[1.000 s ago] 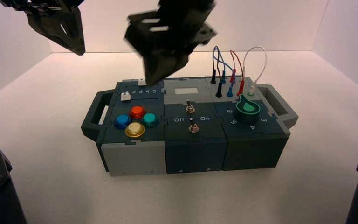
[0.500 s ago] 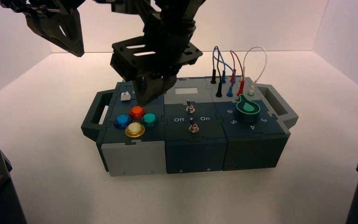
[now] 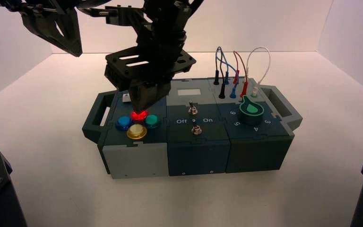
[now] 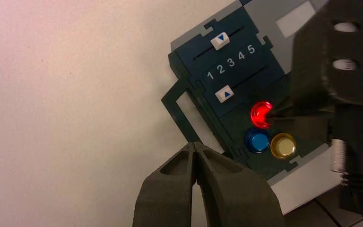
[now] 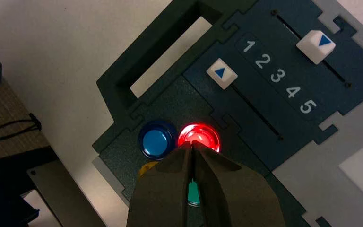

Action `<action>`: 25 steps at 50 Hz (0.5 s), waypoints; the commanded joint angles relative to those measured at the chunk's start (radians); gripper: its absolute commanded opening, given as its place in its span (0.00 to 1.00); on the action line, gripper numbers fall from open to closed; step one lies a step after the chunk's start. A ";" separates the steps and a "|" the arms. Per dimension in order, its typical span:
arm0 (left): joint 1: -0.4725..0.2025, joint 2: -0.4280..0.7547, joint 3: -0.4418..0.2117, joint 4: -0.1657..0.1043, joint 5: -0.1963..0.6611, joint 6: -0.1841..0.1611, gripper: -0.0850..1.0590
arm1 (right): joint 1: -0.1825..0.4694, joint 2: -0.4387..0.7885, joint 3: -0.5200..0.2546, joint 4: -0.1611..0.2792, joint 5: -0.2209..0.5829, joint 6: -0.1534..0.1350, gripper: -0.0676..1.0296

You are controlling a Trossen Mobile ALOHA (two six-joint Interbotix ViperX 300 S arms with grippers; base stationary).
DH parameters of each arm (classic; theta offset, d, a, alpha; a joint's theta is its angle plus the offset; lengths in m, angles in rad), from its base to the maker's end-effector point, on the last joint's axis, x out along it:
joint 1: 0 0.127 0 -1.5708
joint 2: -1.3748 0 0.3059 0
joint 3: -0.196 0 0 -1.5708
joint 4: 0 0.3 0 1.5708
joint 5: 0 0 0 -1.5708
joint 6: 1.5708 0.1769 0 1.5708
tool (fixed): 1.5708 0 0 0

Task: Push the red button with the right gripper.

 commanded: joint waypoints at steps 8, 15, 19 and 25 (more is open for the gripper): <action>-0.005 -0.005 -0.011 -0.003 -0.005 0.008 0.05 | 0.005 0.009 -0.021 0.003 -0.005 0.002 0.04; -0.005 -0.005 -0.012 -0.003 -0.005 0.008 0.05 | 0.002 -0.028 -0.017 0.002 0.009 0.000 0.04; -0.005 -0.005 -0.012 -0.003 -0.005 0.008 0.05 | -0.002 -0.041 -0.017 0.002 0.017 0.003 0.04; -0.005 -0.008 -0.015 -0.003 -0.006 0.006 0.05 | -0.014 -0.120 -0.011 -0.002 0.046 0.017 0.04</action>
